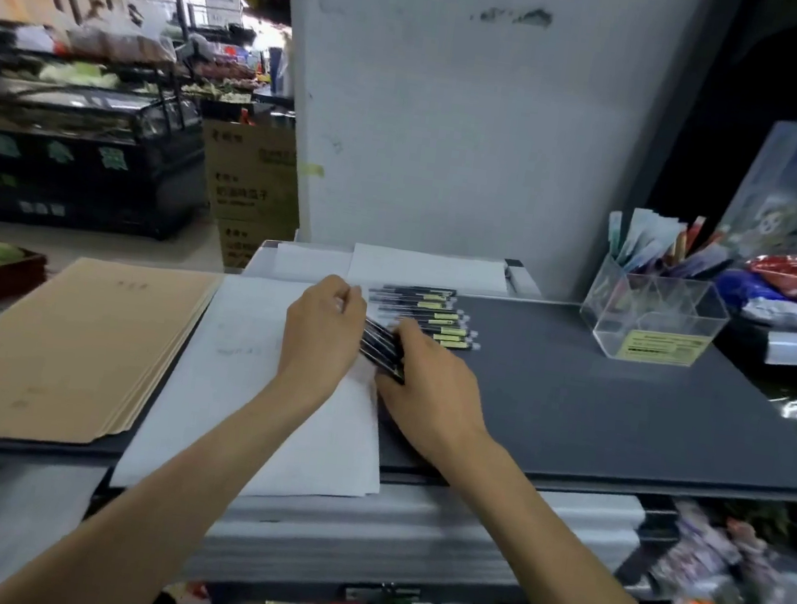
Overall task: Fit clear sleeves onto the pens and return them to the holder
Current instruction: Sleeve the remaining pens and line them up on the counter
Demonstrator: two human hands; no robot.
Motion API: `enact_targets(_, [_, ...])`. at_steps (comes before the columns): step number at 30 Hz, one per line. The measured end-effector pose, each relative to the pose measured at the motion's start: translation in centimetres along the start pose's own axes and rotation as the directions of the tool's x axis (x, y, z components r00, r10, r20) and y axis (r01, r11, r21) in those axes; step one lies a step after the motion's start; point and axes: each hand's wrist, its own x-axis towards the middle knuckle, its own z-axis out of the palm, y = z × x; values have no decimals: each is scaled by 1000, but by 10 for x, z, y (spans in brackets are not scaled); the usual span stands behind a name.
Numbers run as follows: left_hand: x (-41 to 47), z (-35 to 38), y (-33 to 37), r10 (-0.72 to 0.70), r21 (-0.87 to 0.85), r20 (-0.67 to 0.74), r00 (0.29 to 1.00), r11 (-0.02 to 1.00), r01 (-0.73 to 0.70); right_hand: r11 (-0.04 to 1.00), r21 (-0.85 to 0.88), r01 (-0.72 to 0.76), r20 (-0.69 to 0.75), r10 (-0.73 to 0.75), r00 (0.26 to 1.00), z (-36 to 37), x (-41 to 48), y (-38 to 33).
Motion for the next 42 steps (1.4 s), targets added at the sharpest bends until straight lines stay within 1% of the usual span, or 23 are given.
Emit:
enact_targets(2, [4,7,4,-30,-32,-12,999,999,30,999,4,42,1,-42,999,-7,4,10])
enact_targets(4, [8,15,8,-47,-63,-36,998,997,44,996,68,57,0,-57,998,-14,10,19])
enact_targets(7, [21,24,14,-98,-129,-74,992,988,88,977,214,20,-10,-18,1000,-24,23,31])
enact_targets(9, [32,29,13,-177,-224,-93,980,963,153,945,326,-31,-29,43,999,-27,32,39])
enact_targets(10, [37,33,12,-215,-279,-94,972,943,182,901,426,-83,-35,108,994,-26,37,43])
enact_targets(12, [44,42,11,-258,-343,-92,962,915,212,733,645,-215,-14,294,956,-22,49,47])
enact_targets(13, [46,47,12,-266,-352,-91,960,910,218,652,706,-277,10,381,924,-19,55,48])
enact_targets(14, [48,52,13,-265,-350,-94,960,911,217,601,731,-324,34,442,897,-16,62,49])
enact_targets(15, [49,57,13,-255,-334,-105,961,920,207,585,730,-352,45,473,880,-13,68,50])
enact_targets(17, [51,66,14,-217,-274,-139,966,946,173,636,688,-350,-4,485,874,-7,77,53])
enact_targets(20, [54,74,10,-148,-176,-154,977,977,120,748,593,-298,-111,443,889,0,86,59])
enact_targets(23, [57,80,5,-67,-17,-153,986,998,65,832,468,-299,-146,407,902,5,92,68])
enact_targets(26, [56,85,-1,31,143,-165,986,990,-8,867,380,-322,-155,403,902,7,94,74])
enact_targets(29, [51,89,-5,120,311,-179,977,949,-60,918,234,-321,-203,369,907,8,93,76])
enact_targets(31, [49,90,-5,153,376,-176,973,923,-77,935,142,-324,-218,349,911,8,91,76])
enact_targets(36, [47,91,-6,224,470,-103,969,869,-151,942,66,-330,-214,336,917,10,90,76])
enact_targets(39, [48,91,-7,208,521,-97,973,844,-128,931,-42,-362,-169,350,921,12,93,78])
enact_targets(42, [49,92,-8,198,546,-84,977,829,-120,921,-53,-385,-168,372,913,14,92,79])
